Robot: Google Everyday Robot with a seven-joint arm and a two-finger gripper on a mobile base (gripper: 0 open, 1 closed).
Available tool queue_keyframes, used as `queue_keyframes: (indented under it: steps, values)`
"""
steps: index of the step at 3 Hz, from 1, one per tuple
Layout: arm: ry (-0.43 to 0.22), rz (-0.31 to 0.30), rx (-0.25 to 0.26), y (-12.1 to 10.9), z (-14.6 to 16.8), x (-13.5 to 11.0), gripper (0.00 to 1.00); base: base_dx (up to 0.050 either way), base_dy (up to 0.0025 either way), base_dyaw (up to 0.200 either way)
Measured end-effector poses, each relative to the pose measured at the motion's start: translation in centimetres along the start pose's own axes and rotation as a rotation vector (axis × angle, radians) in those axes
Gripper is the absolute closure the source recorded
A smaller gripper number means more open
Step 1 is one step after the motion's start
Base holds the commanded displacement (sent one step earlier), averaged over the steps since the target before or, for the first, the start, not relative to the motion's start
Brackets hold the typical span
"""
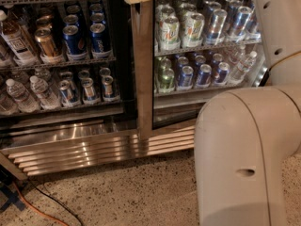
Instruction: Open right fridge door
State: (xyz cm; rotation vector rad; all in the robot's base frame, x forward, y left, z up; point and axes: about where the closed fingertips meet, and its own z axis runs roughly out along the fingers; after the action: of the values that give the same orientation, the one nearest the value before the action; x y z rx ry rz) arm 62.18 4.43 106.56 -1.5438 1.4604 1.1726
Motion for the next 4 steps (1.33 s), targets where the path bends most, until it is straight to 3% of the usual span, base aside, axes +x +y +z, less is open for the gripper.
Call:
queue_keyframes:
  steps: [2, 3, 4]
  values:
    - [-0.011, 0.007, -0.025, 0.38, -1.41, 0.20, 1.00, 0.000, 0.00000, 0.000]
    - [-0.011, 0.007, -0.025, 0.38, -1.41, 0.20, 1.00, -0.049, 0.00004, 0.000]
    - [-0.011, 0.007, -0.025, 0.37, -1.42, 0.20, 1.00, 0.000, 0.00000, 0.000]
